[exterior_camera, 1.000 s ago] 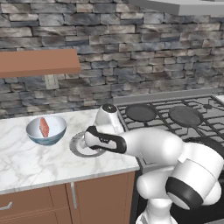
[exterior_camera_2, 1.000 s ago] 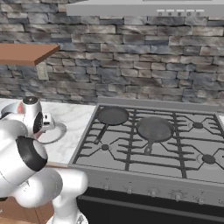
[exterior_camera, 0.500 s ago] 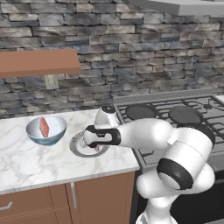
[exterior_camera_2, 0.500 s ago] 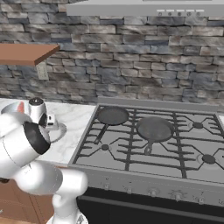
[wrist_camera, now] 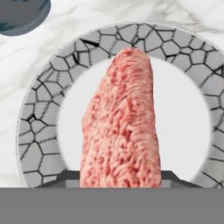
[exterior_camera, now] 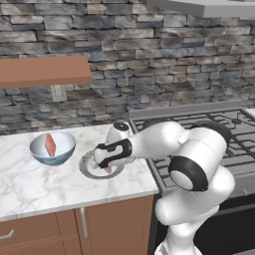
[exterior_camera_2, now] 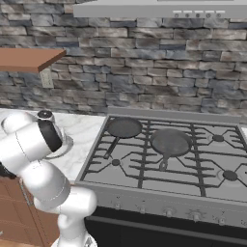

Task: Place one of the steaks on the plate and the other in the bowl. Then place the bowl in the fridge.

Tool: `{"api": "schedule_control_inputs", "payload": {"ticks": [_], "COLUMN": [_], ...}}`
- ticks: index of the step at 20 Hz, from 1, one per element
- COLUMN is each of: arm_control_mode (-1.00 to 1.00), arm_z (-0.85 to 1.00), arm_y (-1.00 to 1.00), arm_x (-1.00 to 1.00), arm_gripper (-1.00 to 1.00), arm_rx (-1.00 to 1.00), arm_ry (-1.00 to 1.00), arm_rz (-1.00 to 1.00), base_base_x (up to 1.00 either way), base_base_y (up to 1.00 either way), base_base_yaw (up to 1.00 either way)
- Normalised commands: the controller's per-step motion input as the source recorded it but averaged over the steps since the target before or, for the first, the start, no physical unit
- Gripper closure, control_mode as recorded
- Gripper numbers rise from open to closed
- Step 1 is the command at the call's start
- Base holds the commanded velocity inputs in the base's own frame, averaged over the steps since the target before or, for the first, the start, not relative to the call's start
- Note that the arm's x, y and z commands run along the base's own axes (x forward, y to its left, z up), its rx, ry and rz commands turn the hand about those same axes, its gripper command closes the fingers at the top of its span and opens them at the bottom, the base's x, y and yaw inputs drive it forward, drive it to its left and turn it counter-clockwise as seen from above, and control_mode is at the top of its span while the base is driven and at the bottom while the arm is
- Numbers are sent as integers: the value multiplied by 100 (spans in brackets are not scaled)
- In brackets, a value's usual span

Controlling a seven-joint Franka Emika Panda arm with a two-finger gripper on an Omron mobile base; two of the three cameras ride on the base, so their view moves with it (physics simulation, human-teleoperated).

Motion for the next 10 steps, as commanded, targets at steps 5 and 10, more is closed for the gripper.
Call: {"api": "schedule_control_inputs", "payload": {"ticks": [5,10], "arm_control_mode": [-100,-100], "arm_z": [-26,-10], "arm_y": [24,4], "arm_x": [17,10], "arm_gripper": [-100,-100], "arm_rx": [0,0], "arm_ry": [1,1], "arm_rz": [0,0], "base_base_x": [0,0], "base_base_y": [0,0], "base_base_yaw": [0,0]}}
